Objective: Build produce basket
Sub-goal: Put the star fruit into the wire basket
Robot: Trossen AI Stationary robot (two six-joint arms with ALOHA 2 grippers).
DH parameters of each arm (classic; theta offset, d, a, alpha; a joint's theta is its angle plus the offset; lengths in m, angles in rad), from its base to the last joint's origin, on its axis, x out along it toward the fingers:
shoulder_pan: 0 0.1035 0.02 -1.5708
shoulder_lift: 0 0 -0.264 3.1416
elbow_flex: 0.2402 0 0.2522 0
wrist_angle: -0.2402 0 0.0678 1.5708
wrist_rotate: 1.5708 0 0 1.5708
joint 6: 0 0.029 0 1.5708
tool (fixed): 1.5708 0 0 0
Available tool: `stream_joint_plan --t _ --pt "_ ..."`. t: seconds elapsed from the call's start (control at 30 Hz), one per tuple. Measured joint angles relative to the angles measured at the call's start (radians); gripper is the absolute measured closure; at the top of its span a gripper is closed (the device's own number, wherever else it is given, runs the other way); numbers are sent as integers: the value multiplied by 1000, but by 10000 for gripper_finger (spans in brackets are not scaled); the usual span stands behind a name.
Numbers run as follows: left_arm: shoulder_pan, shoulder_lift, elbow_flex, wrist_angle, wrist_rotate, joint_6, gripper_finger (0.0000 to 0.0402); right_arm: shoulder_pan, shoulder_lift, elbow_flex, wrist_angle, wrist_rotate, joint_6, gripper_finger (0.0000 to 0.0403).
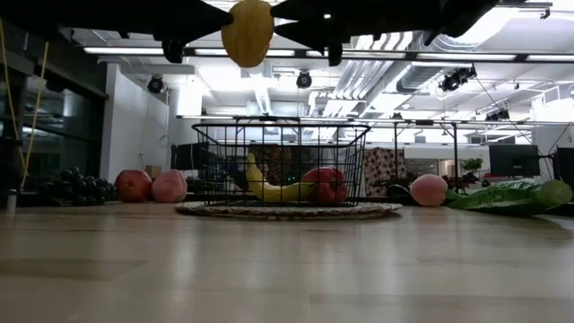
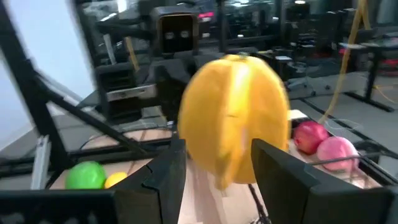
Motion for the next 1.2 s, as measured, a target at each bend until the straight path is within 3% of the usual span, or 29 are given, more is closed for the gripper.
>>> stream_joint_plan --t 0.63,0.77,1.07,1.2 --pt "0 75 1 101 -16 -59 399 -10 55 0 81 -43 37 235" --pt "0 75 1 102 -16 -60 399 -10 55 0 81 -39 40 264" --pt "-1 75 1 103 -15 -75 378 -11 55 0 80 -31 37 385" --pt "-1 75 1 101 -12 -94 363 -11 55 0 79 -29 30 390"
